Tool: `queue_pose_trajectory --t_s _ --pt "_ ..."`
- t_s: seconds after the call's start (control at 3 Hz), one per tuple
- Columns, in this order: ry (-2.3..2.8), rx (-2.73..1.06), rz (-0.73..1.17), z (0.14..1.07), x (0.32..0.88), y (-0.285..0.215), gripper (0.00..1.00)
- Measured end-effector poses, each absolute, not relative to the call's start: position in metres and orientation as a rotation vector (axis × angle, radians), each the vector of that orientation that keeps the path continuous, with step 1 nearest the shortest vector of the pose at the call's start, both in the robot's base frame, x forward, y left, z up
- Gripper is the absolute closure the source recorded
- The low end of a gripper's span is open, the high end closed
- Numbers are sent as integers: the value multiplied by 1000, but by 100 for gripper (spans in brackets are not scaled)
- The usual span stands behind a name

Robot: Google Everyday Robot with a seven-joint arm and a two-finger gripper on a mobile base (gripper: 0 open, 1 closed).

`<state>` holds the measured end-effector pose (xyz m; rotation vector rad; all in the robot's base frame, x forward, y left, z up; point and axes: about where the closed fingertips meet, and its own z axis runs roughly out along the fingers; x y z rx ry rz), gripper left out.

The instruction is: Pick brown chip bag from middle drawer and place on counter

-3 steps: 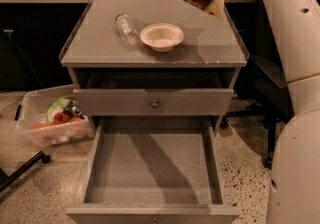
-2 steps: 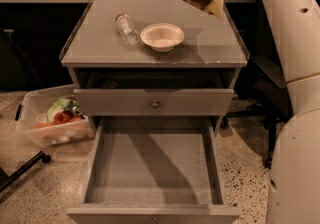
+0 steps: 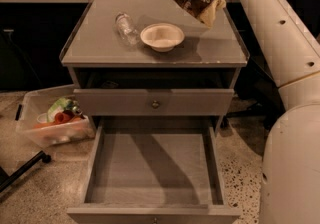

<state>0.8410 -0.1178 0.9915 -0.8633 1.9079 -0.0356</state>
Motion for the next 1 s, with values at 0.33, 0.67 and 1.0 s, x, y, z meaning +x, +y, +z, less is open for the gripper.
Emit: queue_pose_trajectory --t_s 0.33,0.67,1.0 --pt "2026 -731 -133 957 871 -132 100" --pt "2125 -599 -230 925 893 -146 100" --pt "2208 -507 -301 898 902 -156 82"
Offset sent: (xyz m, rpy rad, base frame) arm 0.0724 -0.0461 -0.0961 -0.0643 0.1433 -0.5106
